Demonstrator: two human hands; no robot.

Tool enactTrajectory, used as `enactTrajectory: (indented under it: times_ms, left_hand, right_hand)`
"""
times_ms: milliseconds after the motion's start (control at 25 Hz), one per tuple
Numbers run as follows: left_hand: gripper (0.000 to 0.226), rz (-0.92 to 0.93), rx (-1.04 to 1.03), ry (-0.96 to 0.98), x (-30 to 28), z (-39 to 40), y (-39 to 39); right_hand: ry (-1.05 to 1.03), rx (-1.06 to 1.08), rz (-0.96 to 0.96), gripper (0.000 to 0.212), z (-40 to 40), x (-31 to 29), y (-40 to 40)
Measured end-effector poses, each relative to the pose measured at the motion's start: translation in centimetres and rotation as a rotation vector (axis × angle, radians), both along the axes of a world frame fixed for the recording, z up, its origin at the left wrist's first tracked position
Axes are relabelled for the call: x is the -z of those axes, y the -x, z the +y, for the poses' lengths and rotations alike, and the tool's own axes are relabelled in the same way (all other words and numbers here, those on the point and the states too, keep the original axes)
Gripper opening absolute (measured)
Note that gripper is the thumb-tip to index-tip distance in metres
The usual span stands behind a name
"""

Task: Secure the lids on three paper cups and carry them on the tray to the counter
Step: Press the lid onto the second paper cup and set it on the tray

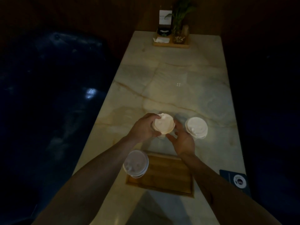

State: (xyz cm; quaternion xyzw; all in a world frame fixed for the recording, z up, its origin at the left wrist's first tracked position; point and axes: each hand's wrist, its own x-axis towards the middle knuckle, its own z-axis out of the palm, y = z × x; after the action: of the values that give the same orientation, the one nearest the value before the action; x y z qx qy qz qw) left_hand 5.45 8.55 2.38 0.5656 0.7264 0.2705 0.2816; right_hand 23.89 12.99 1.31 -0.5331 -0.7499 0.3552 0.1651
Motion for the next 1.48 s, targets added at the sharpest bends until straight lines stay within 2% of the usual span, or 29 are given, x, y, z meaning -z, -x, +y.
enactTrajectory:
  times_ms: [120, 400, 640, 880, 1040, 1360, 1480]
  left_hand:
    - [0.071, -0.025, -0.03, -0.042, -1.2, -0.6, -0.3]
    - [0.062, -0.109, -0.018, -0.211, -7.1, -4.1, -0.9]
    - [0.059, -0.136, -0.053, -0.293, -12.5, -7.2, -3.1]
    - [0.058, -0.142, -0.014, -0.364, -15.9, -9.4, -5.0]
    - [0.057, -0.112, -0.005, -0.387, -16.6, -9.9, -5.7]
    - [0.055, -0.13, -0.062, -0.407, -17.4, -10.7, -7.2]
    - [0.057, -0.096, -0.024, -0.428, -17.9, -11.3, -7.7]
  right_hand:
    - [-0.003, 0.017, 0.09, 0.067, -0.6, -1.1, -0.3]
    - [0.096, 0.03, 0.512, 0.073, -3.5, -5.6, -2.2]
    - [0.076, -0.043, 0.671, 0.077, -5.5, -9.2, -3.9]
    - [0.098, -0.135, 0.7, 0.09, -6.3, -10.6, -5.6]
    - [0.088, -0.135, 0.685, 0.081, -6.6, -10.7, -6.2]
    - [0.084, -0.13, 0.682, 0.085, -7.4, -11.3, -6.6]
    - [0.085, -0.118, 0.704, 0.081, -8.1, -11.9, -7.1]
